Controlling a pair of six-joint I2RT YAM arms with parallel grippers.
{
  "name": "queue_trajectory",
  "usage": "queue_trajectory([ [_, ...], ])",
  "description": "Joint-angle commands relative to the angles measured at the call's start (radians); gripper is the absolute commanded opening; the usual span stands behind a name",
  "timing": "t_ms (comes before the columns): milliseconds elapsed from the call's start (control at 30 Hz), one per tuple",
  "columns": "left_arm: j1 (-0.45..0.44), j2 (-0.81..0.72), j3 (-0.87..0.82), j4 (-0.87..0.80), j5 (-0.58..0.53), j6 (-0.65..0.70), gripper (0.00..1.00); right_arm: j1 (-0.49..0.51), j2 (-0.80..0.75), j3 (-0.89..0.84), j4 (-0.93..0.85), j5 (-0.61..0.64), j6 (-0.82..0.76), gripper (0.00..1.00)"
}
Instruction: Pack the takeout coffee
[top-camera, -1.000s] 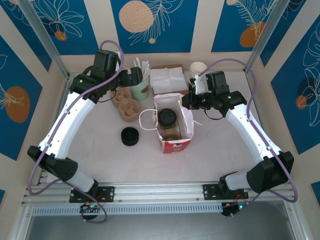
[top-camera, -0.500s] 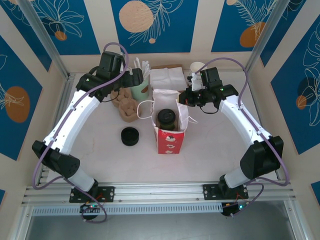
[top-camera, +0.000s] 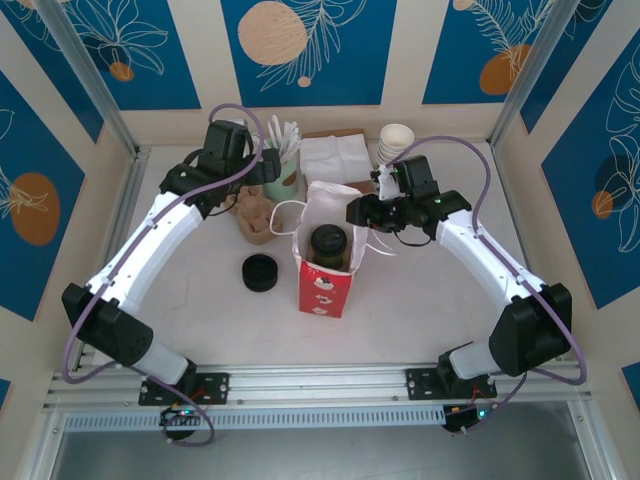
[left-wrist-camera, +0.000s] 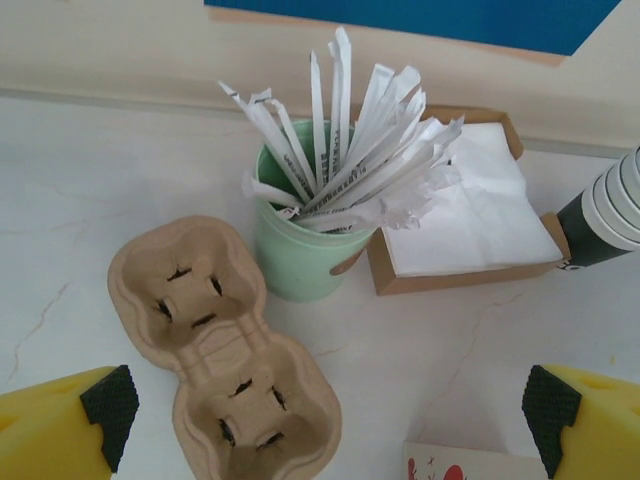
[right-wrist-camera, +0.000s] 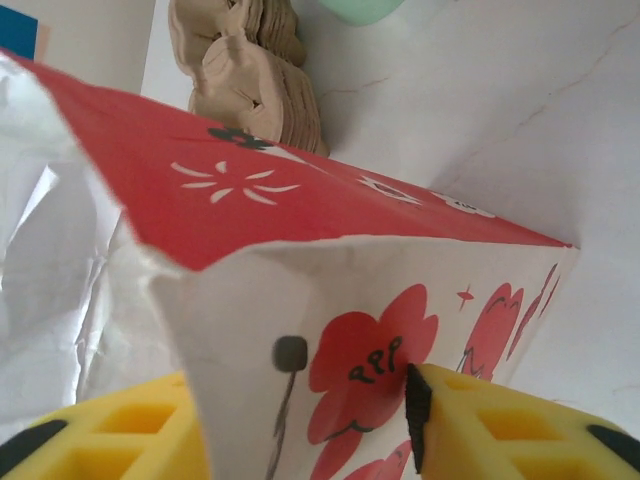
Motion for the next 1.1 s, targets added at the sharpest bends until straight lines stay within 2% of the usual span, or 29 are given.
queue_trajectory([
  [0,0.013,-0.042,-0.022,0.064,-0.014,0.051,1.00,-0.001,-0.024,0.056,-0.012,0.008,-0.065,0.53],
  [200,0.013,-0.060,0.009,0.023,-0.062,0.052,1.00,-0.024,-0.012,0.209,-0.119,-0.014,-0.117,0.57],
  [367,0.014,-0.042,0.046,0.014,-0.024,0.093,1.00,-0.052,-0.023,0.306,-0.180,-0.034,-0.136,0.58],
  [600,0.037,0.003,0.095,0.011,0.020,0.140,1.00,-0.098,-0.057,0.379,-0.162,-0.042,-0.137,0.58],
  [833,0.123,0.079,0.142,0.033,0.097,0.135,0.98,-0.163,-0.090,0.394,-0.080,-0.102,-0.151,0.58],
  [1067,0.168,0.162,0.150,0.079,0.155,0.136,0.95,-0.193,-0.101,0.348,-0.028,-0.109,-0.185,0.57],
])
